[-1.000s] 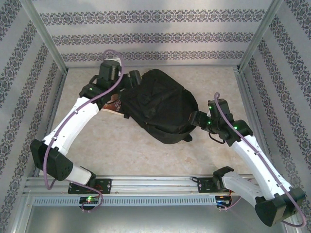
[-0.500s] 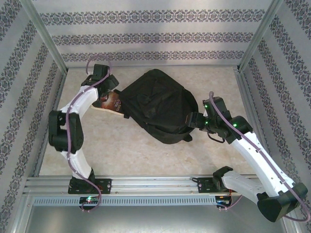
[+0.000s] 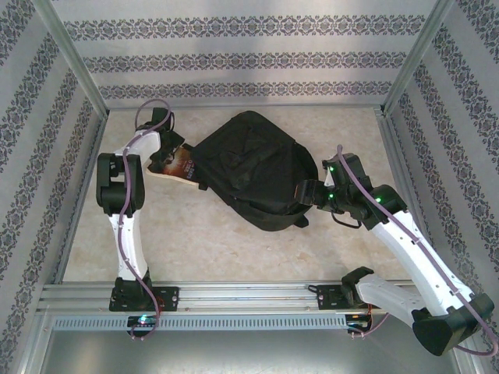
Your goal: Pack the student bag
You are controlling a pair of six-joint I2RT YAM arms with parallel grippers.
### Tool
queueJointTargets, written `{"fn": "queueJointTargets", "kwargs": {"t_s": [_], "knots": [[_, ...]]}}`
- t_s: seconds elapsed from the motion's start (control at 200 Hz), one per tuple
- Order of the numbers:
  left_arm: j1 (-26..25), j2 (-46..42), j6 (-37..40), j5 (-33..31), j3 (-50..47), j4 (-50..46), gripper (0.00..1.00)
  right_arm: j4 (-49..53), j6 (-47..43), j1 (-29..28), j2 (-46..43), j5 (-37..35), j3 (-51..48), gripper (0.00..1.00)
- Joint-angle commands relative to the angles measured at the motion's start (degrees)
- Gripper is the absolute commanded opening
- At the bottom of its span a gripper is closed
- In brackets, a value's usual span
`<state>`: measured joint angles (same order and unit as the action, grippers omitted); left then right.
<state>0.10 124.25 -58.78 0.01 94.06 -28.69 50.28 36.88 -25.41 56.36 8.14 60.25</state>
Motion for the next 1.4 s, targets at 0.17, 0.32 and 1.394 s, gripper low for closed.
{"fn": "queueJointTargets", "kwargs": {"t_s": [0.17, 0.32, 1.394], "knots": [[0.6, -8.5, -9.8, 5.1, -18.7, -1.8, 0.79, -4.1, 0.0, -0.6, 2.1, 3.4, -0.2, 0.65], [0.4, -15.7, -12.0, 7.8, -29.0, -1.7, 0.78, -6.2, -0.1, -0.6, 3.6, 5.1, -0.2, 0.65], [-14.3, -47.3, 14.0, -3.0, -44.3, -17.9, 0.80, -3.4, -9.2, -16.0, 32.0, 8.7, 19.3, 0.45]]}}
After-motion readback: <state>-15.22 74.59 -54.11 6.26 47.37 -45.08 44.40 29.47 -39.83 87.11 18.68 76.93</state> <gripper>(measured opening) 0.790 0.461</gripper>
